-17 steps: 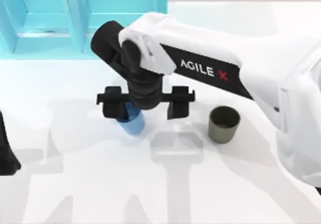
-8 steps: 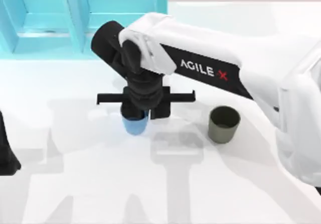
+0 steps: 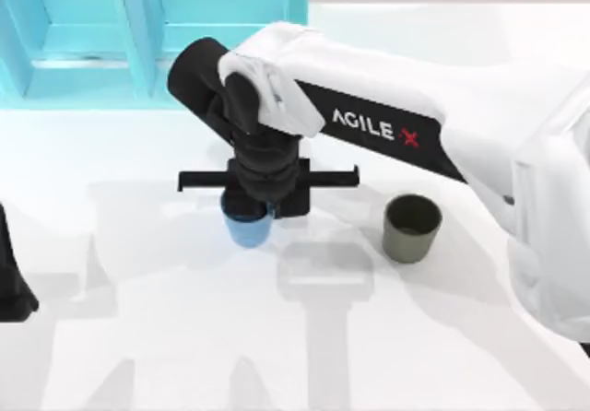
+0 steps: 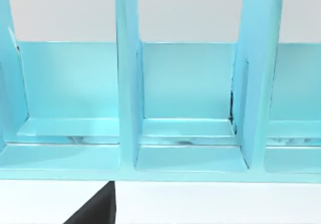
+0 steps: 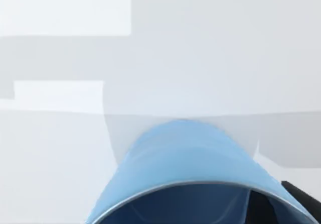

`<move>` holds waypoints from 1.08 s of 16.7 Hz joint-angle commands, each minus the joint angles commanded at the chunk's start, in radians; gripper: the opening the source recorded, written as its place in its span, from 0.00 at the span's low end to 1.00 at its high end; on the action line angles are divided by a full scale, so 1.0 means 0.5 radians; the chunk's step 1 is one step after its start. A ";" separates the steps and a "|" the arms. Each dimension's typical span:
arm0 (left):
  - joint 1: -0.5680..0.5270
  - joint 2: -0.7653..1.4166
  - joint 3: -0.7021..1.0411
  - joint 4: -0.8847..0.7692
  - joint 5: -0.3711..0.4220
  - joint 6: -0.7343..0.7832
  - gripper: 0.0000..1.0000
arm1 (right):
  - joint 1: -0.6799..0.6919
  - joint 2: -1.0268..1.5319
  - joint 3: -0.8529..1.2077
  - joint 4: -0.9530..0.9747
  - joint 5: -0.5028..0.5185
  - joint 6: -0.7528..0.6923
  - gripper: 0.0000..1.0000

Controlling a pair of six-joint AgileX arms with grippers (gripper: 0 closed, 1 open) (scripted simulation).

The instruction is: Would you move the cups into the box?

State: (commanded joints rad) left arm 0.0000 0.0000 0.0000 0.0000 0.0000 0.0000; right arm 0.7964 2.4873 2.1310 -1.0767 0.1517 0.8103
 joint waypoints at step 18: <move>0.000 0.000 0.000 0.000 0.000 0.000 1.00 | -0.303 -0.725 -0.434 -0.240 -0.055 -0.320 0.00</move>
State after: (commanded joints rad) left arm 0.0000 0.0000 0.0000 0.0000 0.0000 0.0000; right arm 0.6449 2.1248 1.9141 -1.1967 0.1242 0.6503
